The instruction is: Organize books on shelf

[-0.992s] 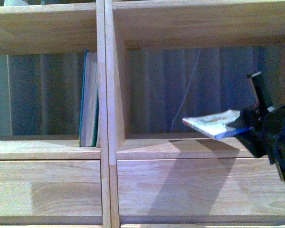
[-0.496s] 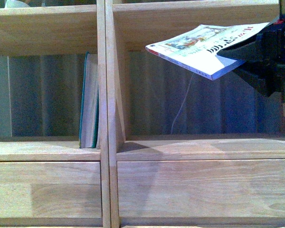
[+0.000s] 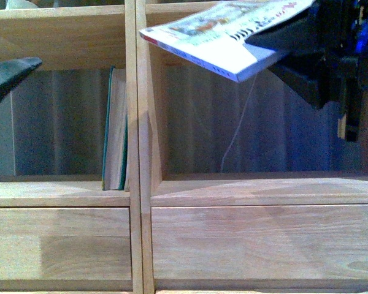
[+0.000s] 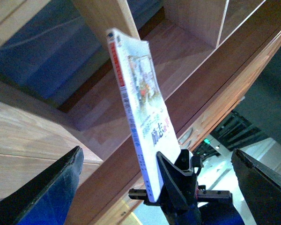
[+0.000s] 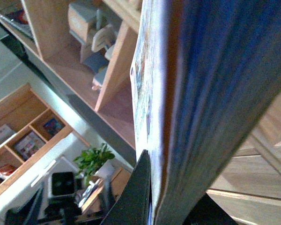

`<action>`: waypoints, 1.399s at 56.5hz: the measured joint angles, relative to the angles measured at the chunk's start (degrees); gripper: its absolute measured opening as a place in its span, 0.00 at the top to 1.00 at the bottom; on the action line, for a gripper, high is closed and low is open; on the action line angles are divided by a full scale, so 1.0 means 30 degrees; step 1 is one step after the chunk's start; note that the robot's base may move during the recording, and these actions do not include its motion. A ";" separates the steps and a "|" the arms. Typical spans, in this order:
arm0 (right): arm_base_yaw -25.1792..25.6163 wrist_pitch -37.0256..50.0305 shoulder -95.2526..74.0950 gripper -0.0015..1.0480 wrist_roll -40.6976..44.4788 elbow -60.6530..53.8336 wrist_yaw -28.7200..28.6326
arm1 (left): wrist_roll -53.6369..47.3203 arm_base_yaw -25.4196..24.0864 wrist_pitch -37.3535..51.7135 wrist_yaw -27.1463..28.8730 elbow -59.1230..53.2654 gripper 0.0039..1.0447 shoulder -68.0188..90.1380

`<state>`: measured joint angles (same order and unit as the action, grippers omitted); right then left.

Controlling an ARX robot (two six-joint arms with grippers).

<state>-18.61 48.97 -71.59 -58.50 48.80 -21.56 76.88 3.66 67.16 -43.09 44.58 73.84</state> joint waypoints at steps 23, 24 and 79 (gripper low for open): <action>-0.0816 0.0146 0.1137 0.93 -0.0867 -0.0845 -0.0372 | 0.1494 0.3133 -0.0007 0.1362 0.2397 0.06 0.0903; -0.0816 0.0146 0.1151 0.93 -0.0889 -0.0874 -0.0415 | 0.1479 0.3206 -0.0051 0.1362 0.2426 0.06 0.0918; -0.2732 0.1428 0.2339 0.91 -0.1763 -0.3024 -0.1989 | 0.0204 0.4386 -0.1617 0.1785 0.3279 0.77 0.1625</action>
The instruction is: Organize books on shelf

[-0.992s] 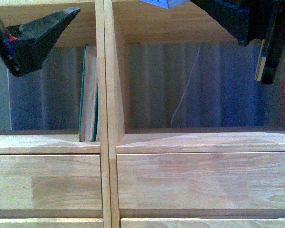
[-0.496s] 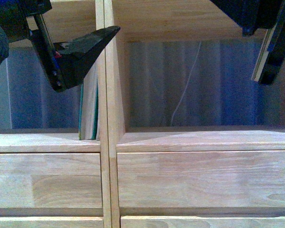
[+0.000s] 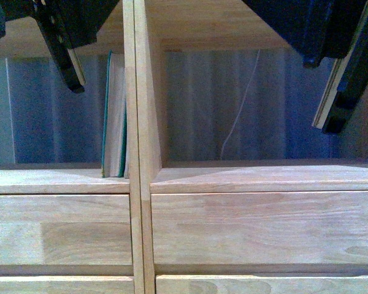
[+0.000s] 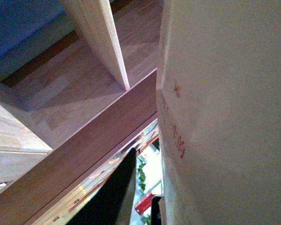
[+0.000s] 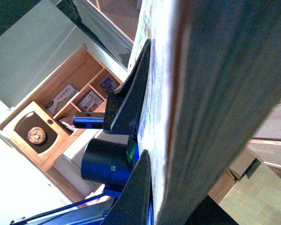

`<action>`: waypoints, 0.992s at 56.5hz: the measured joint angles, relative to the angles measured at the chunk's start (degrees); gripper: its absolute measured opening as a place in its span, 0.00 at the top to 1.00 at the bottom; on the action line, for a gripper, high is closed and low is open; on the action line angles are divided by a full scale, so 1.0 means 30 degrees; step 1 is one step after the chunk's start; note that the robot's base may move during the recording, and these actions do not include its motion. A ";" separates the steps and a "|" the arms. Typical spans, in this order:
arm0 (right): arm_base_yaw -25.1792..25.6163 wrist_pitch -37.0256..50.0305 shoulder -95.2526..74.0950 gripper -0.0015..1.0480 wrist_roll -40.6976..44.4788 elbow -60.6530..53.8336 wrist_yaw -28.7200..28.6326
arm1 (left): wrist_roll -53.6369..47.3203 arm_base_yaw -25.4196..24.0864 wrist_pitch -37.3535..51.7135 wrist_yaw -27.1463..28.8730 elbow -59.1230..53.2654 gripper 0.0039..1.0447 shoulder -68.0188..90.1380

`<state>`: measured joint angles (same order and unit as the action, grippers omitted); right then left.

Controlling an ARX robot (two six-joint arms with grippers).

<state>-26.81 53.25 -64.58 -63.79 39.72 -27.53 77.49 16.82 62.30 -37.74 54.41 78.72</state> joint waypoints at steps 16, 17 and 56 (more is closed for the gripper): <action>0.0386 -0.0998 0.0175 0.53 0.0984 -0.0459 -0.0415 | -0.1443 -0.1362 -0.0495 0.0386 -0.0510 0.83 -0.0736; 0.0474 -0.1086 0.0197 0.51 0.1122 -0.0503 -0.0466 | -0.1581 -0.1515 -0.0495 0.0379 -0.0568 0.83 -0.0809; 1.2182 -0.8568 0.6754 0.07 1.1154 -0.2594 -0.3803 | -2.2163 -1.0156 -0.8677 0.5770 0.5071 0.83 0.5136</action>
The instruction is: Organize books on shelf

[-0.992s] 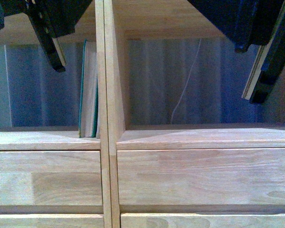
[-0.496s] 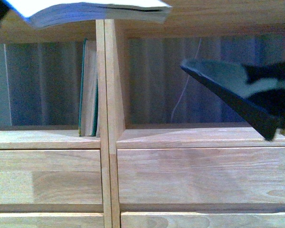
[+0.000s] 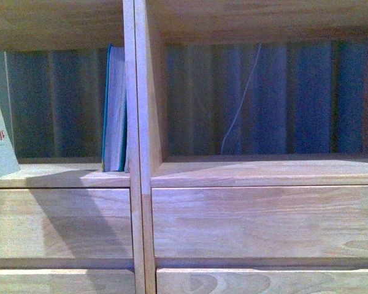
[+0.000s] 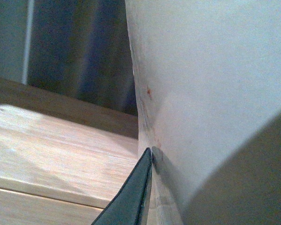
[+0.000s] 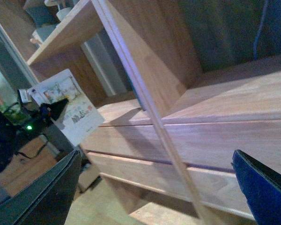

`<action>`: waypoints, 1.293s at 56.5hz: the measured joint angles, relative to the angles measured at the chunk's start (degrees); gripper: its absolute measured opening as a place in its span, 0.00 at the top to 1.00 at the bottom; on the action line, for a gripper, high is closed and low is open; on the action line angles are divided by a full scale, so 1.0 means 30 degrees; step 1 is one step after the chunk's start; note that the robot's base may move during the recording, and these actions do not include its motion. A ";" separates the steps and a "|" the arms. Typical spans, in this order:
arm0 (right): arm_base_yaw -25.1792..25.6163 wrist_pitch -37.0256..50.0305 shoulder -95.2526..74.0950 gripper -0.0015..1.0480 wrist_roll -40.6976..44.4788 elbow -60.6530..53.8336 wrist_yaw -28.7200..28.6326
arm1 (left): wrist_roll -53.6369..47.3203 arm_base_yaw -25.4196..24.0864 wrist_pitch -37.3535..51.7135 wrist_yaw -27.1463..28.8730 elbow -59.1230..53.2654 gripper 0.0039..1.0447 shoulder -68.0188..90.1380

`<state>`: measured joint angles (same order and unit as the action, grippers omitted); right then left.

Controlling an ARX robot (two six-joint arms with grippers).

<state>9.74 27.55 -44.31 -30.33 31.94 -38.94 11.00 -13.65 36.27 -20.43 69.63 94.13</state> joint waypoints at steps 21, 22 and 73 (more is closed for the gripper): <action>0.0029 0.0160 0.2754 0.07 0.5901 -0.1464 0.2215 | -0.4605 0.1989 -0.0138 0.0423 0.5697 0.83 0.3701; -0.0073 0.0029 0.2790 0.07 0.6084 -0.1443 0.2550 | -0.4721 0.2106 -0.0175 0.0401 0.6098 0.83 0.3912; -0.3184 -0.6069 0.8568 0.97 0.9996 -0.7767 1.2932 | -0.9158 0.4794 -0.5377 0.2004 1.6830 0.83 1.1723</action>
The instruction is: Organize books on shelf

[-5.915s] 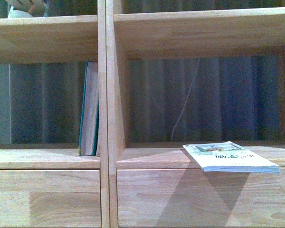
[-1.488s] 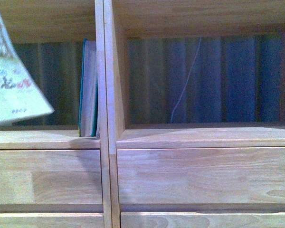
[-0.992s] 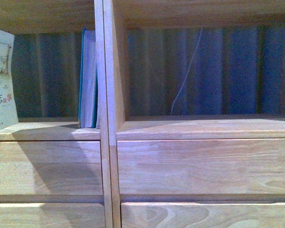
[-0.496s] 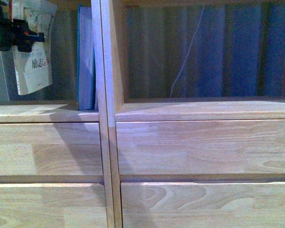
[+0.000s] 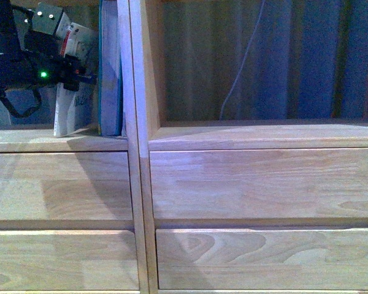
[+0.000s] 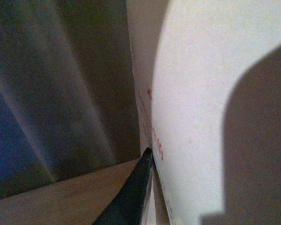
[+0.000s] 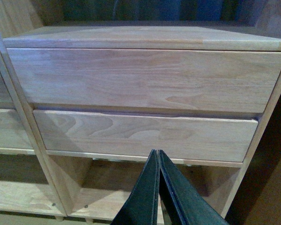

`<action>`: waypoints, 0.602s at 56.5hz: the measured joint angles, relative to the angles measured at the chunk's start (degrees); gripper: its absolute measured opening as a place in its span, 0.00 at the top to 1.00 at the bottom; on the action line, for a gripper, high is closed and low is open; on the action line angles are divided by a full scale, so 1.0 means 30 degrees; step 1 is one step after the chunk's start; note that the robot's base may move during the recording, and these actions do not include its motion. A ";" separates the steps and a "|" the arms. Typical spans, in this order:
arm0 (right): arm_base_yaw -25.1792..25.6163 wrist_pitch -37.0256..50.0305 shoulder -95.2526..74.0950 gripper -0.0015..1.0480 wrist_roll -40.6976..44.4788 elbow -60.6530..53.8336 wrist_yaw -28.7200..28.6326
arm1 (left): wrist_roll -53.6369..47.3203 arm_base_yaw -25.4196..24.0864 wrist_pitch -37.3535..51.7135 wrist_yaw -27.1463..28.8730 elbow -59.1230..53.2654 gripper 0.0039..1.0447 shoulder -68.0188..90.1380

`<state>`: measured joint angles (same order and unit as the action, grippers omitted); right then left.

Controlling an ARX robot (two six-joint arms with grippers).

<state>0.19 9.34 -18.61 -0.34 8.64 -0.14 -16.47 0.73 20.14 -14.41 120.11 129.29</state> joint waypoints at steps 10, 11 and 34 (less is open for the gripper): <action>0.0000 -0.0007 0.0845 0.97 0.0000 -0.0743 0.0000 | -0.0474 0.0080 -0.0772 0.0415 0.1311 0.83 0.0539; 0.0000 -0.0007 0.0896 0.97 0.0000 -0.0780 0.0000 | -0.0481 0.0080 -0.0831 0.0444 0.1399 0.83 0.0583; 0.0000 -0.0466 0.2441 0.97 0.0000 -0.1741 0.0000 | 0.0576 0.0073 -0.2528 0.1362 0.3993 0.83 0.2025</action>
<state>0.19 7.94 -11.29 -0.34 3.42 -0.14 -14.74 0.95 12.56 -10.33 132.09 135.37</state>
